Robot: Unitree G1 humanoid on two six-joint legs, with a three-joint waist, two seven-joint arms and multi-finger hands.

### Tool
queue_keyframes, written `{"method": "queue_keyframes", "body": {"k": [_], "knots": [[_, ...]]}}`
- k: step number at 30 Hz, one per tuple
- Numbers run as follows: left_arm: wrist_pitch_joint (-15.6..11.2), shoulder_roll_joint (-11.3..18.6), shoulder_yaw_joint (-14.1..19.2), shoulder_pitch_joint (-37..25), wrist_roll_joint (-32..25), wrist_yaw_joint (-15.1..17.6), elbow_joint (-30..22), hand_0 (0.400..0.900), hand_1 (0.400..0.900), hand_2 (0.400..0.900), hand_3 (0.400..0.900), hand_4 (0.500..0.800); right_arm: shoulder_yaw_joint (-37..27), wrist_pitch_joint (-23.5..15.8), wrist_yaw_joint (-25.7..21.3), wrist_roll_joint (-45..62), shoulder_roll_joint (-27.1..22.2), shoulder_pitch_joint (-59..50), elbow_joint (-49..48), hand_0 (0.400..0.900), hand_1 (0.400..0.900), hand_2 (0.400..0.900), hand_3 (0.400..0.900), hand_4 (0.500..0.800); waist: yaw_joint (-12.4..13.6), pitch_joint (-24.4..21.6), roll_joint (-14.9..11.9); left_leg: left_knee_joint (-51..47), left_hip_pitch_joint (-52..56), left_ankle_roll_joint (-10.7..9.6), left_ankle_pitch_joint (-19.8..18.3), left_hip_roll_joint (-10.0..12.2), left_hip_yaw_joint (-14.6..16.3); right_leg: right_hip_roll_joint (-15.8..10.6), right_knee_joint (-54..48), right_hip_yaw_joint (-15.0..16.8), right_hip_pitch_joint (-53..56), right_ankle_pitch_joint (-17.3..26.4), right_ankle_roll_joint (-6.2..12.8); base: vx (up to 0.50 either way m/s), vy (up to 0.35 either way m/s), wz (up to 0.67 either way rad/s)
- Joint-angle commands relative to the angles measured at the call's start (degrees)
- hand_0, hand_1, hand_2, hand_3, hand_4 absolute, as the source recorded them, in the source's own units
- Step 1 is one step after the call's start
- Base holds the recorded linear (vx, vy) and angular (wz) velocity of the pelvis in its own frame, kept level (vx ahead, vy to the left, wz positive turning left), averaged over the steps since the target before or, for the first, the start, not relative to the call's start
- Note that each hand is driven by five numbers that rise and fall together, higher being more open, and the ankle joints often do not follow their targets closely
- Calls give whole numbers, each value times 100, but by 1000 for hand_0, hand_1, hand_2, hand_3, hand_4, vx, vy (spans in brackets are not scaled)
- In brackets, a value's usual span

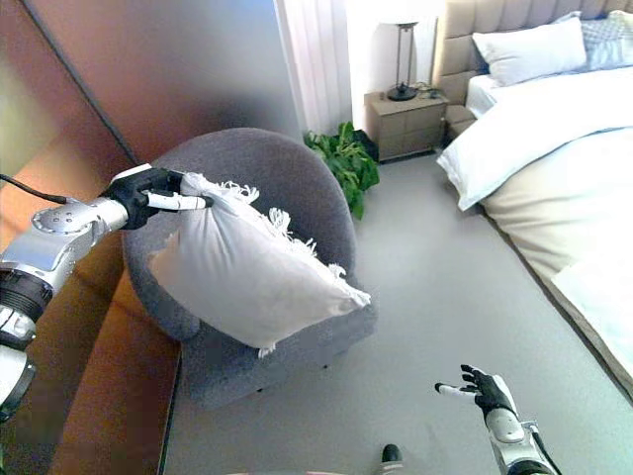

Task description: Pick up the pillow and put it on the sofa.

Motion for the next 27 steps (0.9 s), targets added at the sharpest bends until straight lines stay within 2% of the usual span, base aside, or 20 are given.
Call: {"method": "queue_keyframes", "body": {"k": [1, 4, 9, 17, 21, 27], "knots": [[93, -10, 484, -1384, -659, 212, 948, 900, 900, 900, 900, 800, 352, -303, -64, -45, -399, -479, 111, 900, 900, 900, 900, 800, -152, -603, -146, 621, -408, 12, -264, 164, 32, -365, 629, -92, 26, -859, 476, 97, 36, -19], [282, -229, 754, -1275, -717, 278, 1488, 900, 900, 900, 900, 800, 397, -331, -11, -122, -342, -525, 158, 900, 900, 900, 900, 800, -265, -632, -177, 635, -362, 31, -296, 155, 92, -332, 645, -35, 14, -873, 461, 85, 22, -20], [442, -378, 1154, -1063, -1093, 528, 1724, 900, 900, 900, 900, 800, 422, -402, 53, -247, -273, -436, 172, 900, 900, 900, 900, 800, -344, -701, -235, 676, -325, 38, -327, 173, 157, -303, 648, 20, 24, -890, 432, 68, -4, -16], [263, -397, 1583, -671, -1172, 702, 1667, 900, 900, 900, 900, 800, 390, -451, 52, -343, -236, -303, 115, 900, 900, 900, 900, 800, -299, -687, -278, 654, -324, 29, -312, 190, 142, -302, 619, -31, 57, -891, 426, 8, 1, 1], [333, -445, 1761, -505, -1293, 857, 1590, 900, 900, 900, 900, 800, 383, -441, 57, -368, -200, -277, 85, 900, 900, 900, 900, 800, -261, -691, -297, 610, -303, 29, -304, 187, 120, -301, 591, -72, 89, -887, 426, 3, -5, 5], [393, -453, 1950, -313, -1454, 922, 1588, 900, 900, 900, 900, 800, 351, -418, 36, -398, -156, -237, 106, 900, 900, 900, 900, 800, -220, -699, -302, 577, -300, 32, -287, 187, 88, -283, 580, -107, 116, -897, 425, 4, -2, 5]]}}
